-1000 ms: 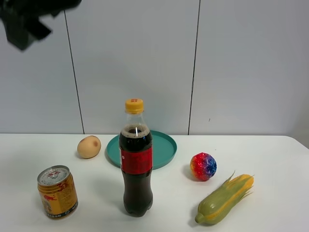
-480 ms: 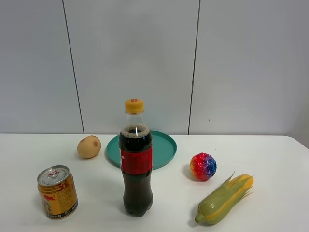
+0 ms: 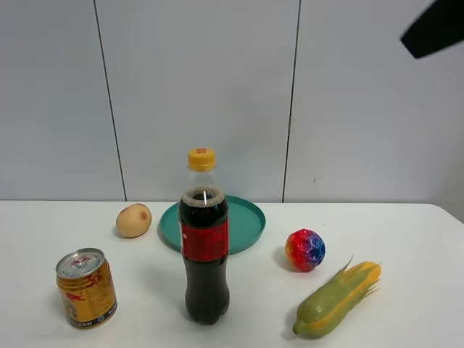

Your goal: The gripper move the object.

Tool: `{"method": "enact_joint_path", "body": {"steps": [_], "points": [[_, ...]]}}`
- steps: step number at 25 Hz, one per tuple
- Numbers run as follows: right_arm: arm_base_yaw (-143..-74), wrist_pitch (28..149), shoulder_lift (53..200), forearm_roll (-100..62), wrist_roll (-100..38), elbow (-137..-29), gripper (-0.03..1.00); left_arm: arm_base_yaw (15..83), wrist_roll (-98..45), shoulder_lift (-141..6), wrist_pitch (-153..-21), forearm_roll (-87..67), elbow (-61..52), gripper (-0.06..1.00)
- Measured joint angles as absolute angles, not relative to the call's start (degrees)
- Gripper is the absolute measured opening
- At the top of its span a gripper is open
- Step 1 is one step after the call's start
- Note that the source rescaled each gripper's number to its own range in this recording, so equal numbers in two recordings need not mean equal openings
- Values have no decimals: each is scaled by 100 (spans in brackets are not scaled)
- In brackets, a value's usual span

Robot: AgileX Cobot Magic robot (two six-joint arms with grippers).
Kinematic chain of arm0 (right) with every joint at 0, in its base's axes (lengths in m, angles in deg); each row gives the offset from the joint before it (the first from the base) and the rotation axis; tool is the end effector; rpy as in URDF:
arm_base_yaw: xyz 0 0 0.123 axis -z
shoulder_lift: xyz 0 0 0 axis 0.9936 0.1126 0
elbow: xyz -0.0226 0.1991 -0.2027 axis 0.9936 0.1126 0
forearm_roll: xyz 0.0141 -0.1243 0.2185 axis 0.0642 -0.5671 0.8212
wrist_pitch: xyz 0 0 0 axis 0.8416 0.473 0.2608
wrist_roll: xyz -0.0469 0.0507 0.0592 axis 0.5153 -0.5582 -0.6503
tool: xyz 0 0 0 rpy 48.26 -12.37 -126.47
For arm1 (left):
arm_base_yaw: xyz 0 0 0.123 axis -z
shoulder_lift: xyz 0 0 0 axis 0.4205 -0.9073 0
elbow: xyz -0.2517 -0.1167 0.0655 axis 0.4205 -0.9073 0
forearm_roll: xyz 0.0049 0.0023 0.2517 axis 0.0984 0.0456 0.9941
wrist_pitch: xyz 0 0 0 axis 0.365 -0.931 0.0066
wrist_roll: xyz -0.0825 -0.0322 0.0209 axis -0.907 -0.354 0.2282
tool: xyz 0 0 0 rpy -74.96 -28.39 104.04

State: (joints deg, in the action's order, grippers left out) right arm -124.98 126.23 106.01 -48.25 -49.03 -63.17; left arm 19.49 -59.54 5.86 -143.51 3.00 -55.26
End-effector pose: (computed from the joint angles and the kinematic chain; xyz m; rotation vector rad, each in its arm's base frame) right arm 0.1468 0.0977 0.3994 -0.9334 1.8996 -0.0537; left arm -0.0063 -0.0013 0.2793 -0.0798 2.0255 0.0584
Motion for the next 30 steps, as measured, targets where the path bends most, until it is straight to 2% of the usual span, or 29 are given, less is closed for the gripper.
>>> {"method": "enact_joint_path", "body": {"steps": [3, 11, 15, 18, 25, 30], "points": [[-11974, 12609, 9825, -4602, -5354, -5657, 60, 1949, -5954, 586, -14351, 300, -5526, 100], [-9410, 12621, 8326, -3782, -5529, -4355, 60, 1949, -5954, 586, -14351, 300, -5526, 100], [-8521, 12853, 7659, -3399, -5529, -3971, 60, 1949, -5954, 586, -14351, 300, -5526, 100], [-8188, 13285, 7246, -3325, -5529, -3832, 60, 1949, -5954, 586, -14351, 300, -5526, 100], [-8146, 14191, 6594, -3289, -5529, -3818, 60, 1949, -5954, 586, -14351, 300, -5526, 100], [-8146, 14273, 5966, -3223, -5529, -3387, 59, 1949, -5954, 586, -14351, 300, -5526, 100]]}}
